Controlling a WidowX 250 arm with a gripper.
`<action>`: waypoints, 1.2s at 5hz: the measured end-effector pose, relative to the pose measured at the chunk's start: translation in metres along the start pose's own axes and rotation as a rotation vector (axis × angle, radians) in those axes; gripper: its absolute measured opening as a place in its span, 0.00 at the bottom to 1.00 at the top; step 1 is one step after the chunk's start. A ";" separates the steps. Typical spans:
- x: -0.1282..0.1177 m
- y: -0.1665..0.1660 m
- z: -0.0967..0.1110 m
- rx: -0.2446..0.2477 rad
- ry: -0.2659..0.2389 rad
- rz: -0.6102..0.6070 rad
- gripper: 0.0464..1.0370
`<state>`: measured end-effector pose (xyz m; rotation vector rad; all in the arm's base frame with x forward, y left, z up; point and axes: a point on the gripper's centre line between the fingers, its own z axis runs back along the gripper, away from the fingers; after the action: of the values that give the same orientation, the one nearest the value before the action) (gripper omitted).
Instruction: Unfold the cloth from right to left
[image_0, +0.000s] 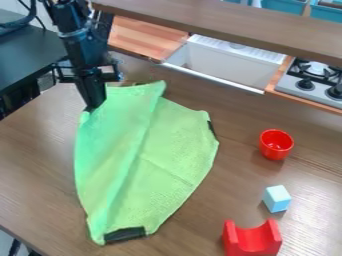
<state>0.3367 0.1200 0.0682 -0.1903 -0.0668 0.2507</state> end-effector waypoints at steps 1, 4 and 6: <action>-0.004 0.011 0.007 -0.014 -0.019 0.069 0.00; -0.020 0.035 0.016 -0.080 0.001 0.229 0.00; -0.020 0.049 0.032 -0.057 -0.033 0.260 0.00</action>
<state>0.3025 0.1674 0.0891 -0.2519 -0.0820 0.5114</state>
